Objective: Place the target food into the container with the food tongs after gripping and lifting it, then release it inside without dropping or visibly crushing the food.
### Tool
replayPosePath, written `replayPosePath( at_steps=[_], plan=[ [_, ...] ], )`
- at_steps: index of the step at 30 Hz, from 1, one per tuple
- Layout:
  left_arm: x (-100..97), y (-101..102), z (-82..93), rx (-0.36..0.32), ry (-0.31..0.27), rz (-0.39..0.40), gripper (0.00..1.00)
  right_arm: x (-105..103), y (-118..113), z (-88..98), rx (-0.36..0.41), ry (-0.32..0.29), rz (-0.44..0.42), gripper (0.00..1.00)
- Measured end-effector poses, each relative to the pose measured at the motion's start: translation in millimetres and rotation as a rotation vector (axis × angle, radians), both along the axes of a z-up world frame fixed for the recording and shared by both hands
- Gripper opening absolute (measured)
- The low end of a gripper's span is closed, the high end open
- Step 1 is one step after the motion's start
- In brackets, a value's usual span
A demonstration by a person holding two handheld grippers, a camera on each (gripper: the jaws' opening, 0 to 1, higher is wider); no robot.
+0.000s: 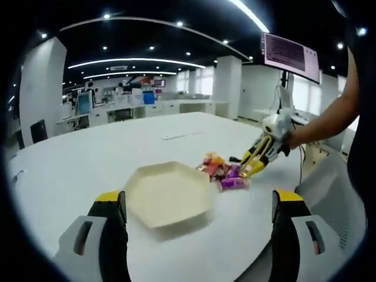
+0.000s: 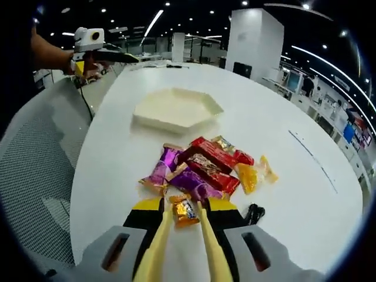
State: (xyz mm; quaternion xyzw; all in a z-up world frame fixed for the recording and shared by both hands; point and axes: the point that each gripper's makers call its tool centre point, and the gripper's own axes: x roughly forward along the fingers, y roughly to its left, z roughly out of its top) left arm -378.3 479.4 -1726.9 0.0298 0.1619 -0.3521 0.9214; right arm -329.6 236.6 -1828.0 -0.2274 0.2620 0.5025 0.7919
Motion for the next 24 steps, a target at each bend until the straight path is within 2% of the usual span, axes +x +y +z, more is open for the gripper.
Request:
replayPosePath(
  at_steps=[2, 5, 10, 12, 15, 19, 24],
  plan=[
    [-0.1, -2, -1.7, 0.004, 0.000, -0.003, 1.00, -1, -1, -2.6, -0.025, 0.004, 0.009, 0.24],
    [-0.7, -6, 1.4, 0.008, -0.007, -0.014, 1.00, -4, -3, -5.6, -0.043, 0.051, 0.000, 0.22],
    [1.7, -6, 5.8, -0.006, -0.028, 0.007, 0.99, -4, -2, -4.0, -0.042, 0.093, -0.052, 0.21],
    [1.9, -6, 3.9, -0.005, -0.032, 0.015, 0.99, -4, -2, -0.3, -0.046, 0.086, -0.061, 0.21],
    [0.5, -8, 2.7, -0.001, -0.033, 0.005, 0.99, -1, -3, 10.5, -0.006, 0.095, -0.085, 0.21],
    [-0.7, -9, 7.9, -0.014, -0.055, -0.001, 0.99, 2, -4, 22.8, 0.011, 0.090, -0.108, 0.21],
    [-3.4, -9, -1.3, 0.001, -0.043, 0.005, 1.00, 6, -4, 41.3, 0.039, 0.084, -0.150, 0.22]
  ],
)
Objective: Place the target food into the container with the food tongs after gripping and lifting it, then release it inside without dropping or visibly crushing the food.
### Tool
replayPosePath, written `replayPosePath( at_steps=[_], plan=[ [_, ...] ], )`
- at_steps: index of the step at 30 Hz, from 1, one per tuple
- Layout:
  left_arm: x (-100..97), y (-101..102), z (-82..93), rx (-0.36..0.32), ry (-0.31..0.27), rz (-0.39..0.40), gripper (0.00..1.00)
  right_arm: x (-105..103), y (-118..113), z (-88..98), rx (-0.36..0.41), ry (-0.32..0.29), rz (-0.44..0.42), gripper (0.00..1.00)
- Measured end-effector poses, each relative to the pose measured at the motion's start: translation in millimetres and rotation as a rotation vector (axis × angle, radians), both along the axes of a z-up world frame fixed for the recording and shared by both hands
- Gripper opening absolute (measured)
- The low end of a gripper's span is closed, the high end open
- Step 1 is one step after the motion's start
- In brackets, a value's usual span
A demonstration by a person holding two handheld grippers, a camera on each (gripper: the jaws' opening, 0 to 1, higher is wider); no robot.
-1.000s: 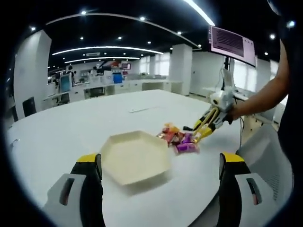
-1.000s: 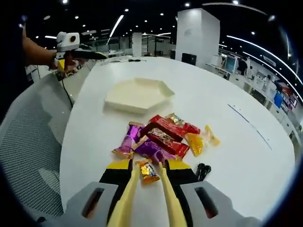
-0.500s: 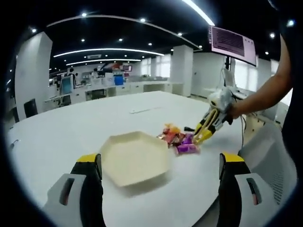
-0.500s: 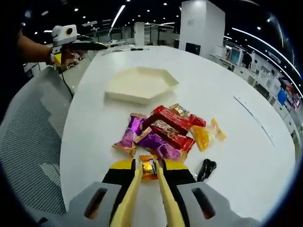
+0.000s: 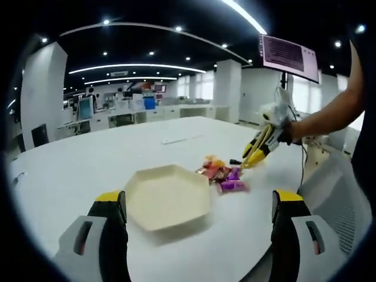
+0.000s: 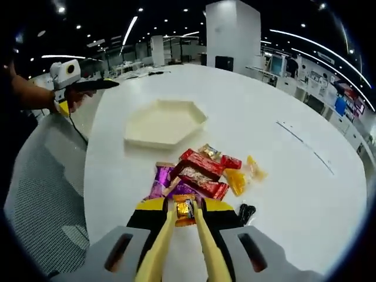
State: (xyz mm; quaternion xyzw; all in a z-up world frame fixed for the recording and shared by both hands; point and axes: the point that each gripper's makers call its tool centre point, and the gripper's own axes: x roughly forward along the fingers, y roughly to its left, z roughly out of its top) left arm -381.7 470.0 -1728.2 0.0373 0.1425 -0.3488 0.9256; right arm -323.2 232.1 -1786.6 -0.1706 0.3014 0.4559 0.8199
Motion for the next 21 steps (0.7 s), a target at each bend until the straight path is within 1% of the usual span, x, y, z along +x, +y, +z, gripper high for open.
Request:
replayPosePath(
  at_steps=[1, 2, 3, 6, 7, 10, 11, 13, 14, 19, 20, 21],
  plan=[
    [-1.1, -1, -0.9, 0.014, -0.005, -0.006, 1.00, 1, 0, 2.6, 0.004, -0.003, -0.004, 0.22],
    [-1.7, -1, -1.8, 0.056, -0.025, -0.016, 1.00, 1, 0, 5.2, 0.008, -0.006, -0.009, 0.22],
    [-2.2, -2, -2.3, 0.066, -0.029, -0.018, 1.00, 2, 0, 8.7, 0.011, -0.008, -0.016, 0.22],
    [-3.5, -1, -4.0, 0.049, -0.001, -0.015, 1.00, 3, 2, 16.4, 0.020, -0.011, -0.023, 0.22],
    [-2.8, 1, -5.2, 0.054, 0.004, -0.005, 1.00, 3, 3, 19.2, 0.022, -0.014, -0.023, 0.22],
    [-0.3, 6, -5.3, 0.038, 0.014, 0.011, 1.00, 6, 5, 24.7, 0.019, -0.018, -0.031, 0.22],
    [0.3, 7, -5.6, 0.037, 0.014, 0.017, 1.00, 8, 5, 28.2, 0.023, -0.020, -0.042, 0.22],
    [0.9, 7, -5.2, 0.036, 0.009, 0.020, 0.99, 9, 9, 34.9, 0.056, -0.015, -0.051, 0.22],
    [0.7, 7, -5.6, 0.039, 0.007, 0.020, 0.99, 10, 11, 41.1, 0.074, -0.028, -0.047, 0.22],
    [0.4, 5, -6.4, 0.078, -0.020, 0.008, 0.99, 12, 27, 58.4, 0.084, -0.048, -0.017, 0.22],
    [0.7, 6, -7.2, 0.083, -0.021, 0.008, 0.99, 13, 30, 60.7, 0.085, -0.049, -0.014, 0.22],
    [-0.8, 5, -9.8, 0.072, 0.003, 0.003, 0.99, 15, 35, 63.8, 0.087, -0.050, -0.008, 0.22]
  ],
)
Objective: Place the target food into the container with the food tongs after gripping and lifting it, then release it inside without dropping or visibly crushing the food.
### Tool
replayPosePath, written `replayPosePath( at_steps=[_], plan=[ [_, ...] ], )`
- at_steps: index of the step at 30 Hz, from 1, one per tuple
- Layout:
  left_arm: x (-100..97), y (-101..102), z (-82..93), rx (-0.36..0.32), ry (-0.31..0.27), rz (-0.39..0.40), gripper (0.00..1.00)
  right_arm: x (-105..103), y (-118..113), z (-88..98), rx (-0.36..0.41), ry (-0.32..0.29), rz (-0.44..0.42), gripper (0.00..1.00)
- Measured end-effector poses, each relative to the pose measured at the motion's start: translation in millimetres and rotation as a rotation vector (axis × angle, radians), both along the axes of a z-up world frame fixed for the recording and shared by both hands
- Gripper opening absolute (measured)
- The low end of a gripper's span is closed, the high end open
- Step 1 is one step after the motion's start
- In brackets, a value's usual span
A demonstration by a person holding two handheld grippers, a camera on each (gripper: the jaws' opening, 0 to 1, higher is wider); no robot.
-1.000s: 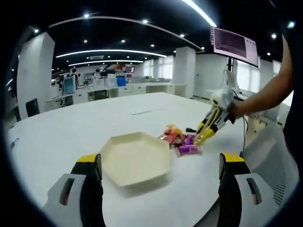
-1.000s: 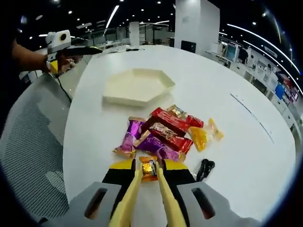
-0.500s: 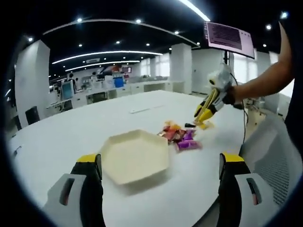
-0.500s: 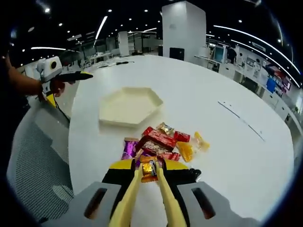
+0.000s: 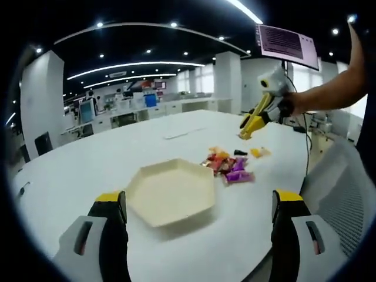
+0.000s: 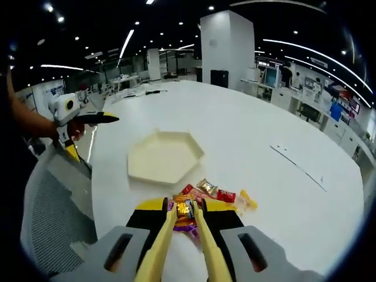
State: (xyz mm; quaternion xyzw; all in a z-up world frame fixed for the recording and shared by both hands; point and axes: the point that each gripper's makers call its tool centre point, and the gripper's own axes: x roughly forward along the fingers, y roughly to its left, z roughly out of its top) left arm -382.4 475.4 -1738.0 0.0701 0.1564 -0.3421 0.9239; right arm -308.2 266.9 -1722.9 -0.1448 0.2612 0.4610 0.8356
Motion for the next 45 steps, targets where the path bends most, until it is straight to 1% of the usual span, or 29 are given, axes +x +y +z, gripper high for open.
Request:
replayPosePath(
  at_steps=[1, 3, 6, 7, 8, 9, 10, 12, 15, 16, 22, 27, 31, 34, 37, 38, 42, 45],
  plan=[
    [-1.1, 0, -2.6, -0.005, 0.024, 0.001, 0.99, 1, 4, 2.6, 0.004, -0.004, 0.005, 0.22],
    [0.5, 3, -3.8, 0.010, 0.020, 0.008, 0.99, 3, 13, 7.2, 0.011, -0.007, 0.020, 0.22],
    [0.6, 6, -2.6, -0.006, 0.025, 0.017, 0.99, 6, 26, 13.4, 0.012, -0.018, 0.043, 0.22],
    [0.4, 6, -0.4, -0.017, 0.021, 0.018, 0.99, 7, 30, 15.7, 0.015, -0.023, 0.049, 0.22],
    [-0.5, 4, 3.2, -0.054, 0.023, 0.010, 1.00, 8, 36, 19.0, 0.017, -0.026, 0.058, 0.22],
    [-1.7, 2, 3.9, -0.073, 0.034, 0.004, 1.00, 9, 43, 22.2, 0.020, -0.029, 0.071, 0.22],
    [-1.6, 3, 3.2, -0.068, 0.037, 0.005, 1.00, 9, 45, 23.1, 0.019, -0.028, 0.074, 0.22],
    [-2.1, 3, 4.7, -0.070, 0.029, 0.001, 1.00, 14, 59, 27.3, 0.018, -0.036, 0.101, 0.22],
    [-3.3, 1, 4.9, -0.067, 0.027, -0.002, 1.00, 17, 74, 32.0, 0.013, -0.042, 0.127, 0.22],
    [-3.6, 1, 5.1, -0.070, 0.028, -0.005, 1.00, 19, 80, 33.4, 0.008, -0.054, 0.140, 0.22],
    [-3.9, 0, 4.3, -0.061, 0.029, -0.012, 0.99, 29, 113, 37.7, 0.002, -0.060, 0.188, 0.22],
    [-3.0, 1, 4.6, -0.059, 0.026, -0.003, 0.99, 38, 145, 46.8, 0.000, -0.082, 0.229, 0.22],
    [-2.7, 2, 4.2, -0.059, 0.027, -0.001, 0.99, 41, 164, 48.2, 0.002, -0.086, 0.252, 0.22],
    [-3.0, 1, 4.1, -0.057, 0.027, -0.005, 0.99, 43, 171, 47.0, -0.002, -0.100, 0.263, 0.24],
    [-2.4, 2, 3.5, -0.055, 0.029, -0.002, 0.99, 43, 177, 43.5, 0.007, -0.095, 0.271, 0.25],
    [-1.7, 3, 3.8, -0.057, 0.028, 0.004, 0.99, 43, 176, 42.1, 0.002, -0.104, 0.272, 0.24],
    [-0.5, 4, 4.7, -0.064, 0.027, 0.015, 0.99, 42, 176, 43.0, 0.007, -0.102, 0.268, 0.25],
    [-0.4, 4, 4.0, -0.063, 0.030, 0.014, 0.99, 42, 172, 47.1, 0.010, -0.107, 0.266, 0.26]
  ],
)
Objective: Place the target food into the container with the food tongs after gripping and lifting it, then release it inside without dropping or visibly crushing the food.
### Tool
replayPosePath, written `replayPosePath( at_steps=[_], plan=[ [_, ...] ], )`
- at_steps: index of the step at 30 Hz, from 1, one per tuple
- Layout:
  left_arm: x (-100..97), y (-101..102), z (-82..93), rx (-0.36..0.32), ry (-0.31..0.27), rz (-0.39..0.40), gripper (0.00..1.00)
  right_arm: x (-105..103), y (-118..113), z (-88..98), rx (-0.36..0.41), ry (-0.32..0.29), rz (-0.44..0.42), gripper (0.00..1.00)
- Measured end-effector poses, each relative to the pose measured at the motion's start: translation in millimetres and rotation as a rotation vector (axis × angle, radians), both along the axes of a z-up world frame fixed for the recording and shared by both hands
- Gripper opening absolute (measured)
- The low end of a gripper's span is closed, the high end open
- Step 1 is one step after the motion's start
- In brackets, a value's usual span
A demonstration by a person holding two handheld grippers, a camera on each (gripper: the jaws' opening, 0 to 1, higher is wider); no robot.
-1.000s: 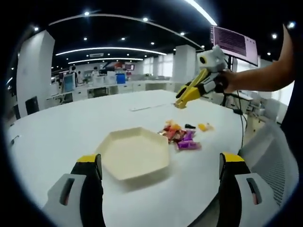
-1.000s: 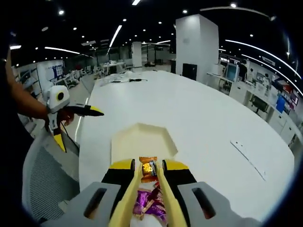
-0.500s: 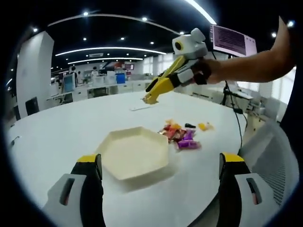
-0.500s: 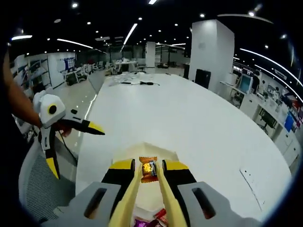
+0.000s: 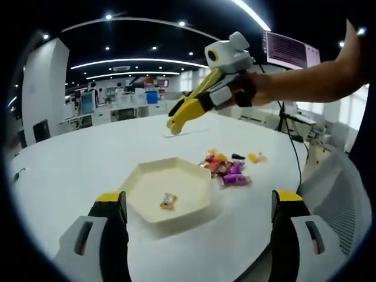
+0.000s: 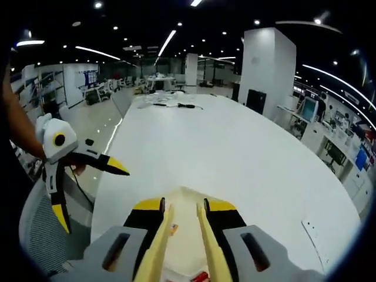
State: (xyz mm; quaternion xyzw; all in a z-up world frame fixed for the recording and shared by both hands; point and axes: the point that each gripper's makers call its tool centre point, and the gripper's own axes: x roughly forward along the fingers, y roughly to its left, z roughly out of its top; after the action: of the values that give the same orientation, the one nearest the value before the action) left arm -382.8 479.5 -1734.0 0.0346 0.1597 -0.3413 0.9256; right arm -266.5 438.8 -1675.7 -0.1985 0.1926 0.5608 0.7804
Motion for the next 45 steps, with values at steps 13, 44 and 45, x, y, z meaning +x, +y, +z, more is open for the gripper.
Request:
replayPosePath(
  at_steps=[13, 44, 45],
  plan=[
    [0.6, 2, 0.0, -0.005, 0.003, 0.008, 0.98, -2, -30, 18.4, 0.037, -0.017, -0.073, 0.25],
    [-1.3, -1, -4.0, 0.005, 0.025, -0.002, 0.97, -15, -170, 28.1, 0.032, -0.036, -0.261, 0.26],
    [-1.4, -1, -3.9, 0.005, 0.024, -0.003, 0.97, -15, -177, 28.6, 0.030, -0.038, -0.271, 0.26]
  ],
)
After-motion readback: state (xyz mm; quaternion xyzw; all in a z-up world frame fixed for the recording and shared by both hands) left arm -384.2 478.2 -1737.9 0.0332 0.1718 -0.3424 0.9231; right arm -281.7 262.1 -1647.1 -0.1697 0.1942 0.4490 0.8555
